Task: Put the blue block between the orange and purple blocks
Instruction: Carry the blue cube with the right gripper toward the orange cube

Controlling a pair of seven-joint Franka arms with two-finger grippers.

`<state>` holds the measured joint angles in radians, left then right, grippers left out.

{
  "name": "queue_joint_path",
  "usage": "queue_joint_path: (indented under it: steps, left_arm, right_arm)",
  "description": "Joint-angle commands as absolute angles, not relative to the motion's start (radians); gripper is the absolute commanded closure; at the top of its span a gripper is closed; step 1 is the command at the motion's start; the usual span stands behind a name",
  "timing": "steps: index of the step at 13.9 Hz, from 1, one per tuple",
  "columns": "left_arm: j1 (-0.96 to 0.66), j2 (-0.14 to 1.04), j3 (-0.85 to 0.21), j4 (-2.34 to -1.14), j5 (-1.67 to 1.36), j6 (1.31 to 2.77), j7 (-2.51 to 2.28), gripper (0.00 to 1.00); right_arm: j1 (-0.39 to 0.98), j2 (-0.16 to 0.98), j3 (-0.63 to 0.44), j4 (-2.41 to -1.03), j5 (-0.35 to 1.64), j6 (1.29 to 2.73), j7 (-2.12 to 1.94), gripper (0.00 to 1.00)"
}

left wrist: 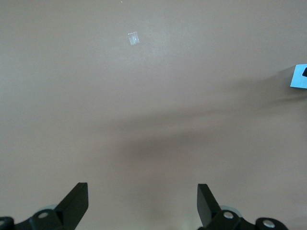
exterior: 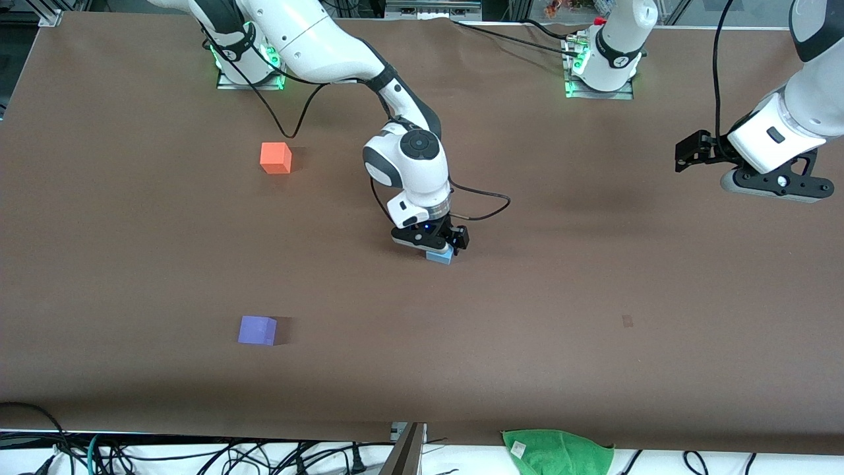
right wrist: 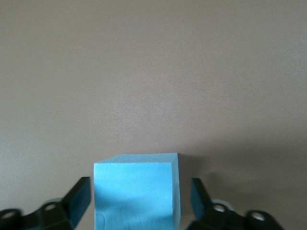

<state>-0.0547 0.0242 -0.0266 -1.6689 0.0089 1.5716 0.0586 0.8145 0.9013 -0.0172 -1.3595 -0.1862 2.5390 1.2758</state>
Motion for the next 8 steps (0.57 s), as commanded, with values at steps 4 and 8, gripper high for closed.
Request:
queue_joint_path:
  steps: [4, 8]
  left_arm:
    - [-0.06, 0.02, -0.028, -1.667, 0.014, 1.578, 0.054, 0.0]
    - [-0.06, 0.018, -0.028, -1.667, 0.014, 1.577, 0.055, 0.0]
  right_arm:
    - [0.825, 0.916, -0.025, -1.331, -0.209, 2.54, 1.284, 0.61]
    - [0.808, 0.859, -0.028, -1.316, -0.198, 2.418, 1.192, 0.61]
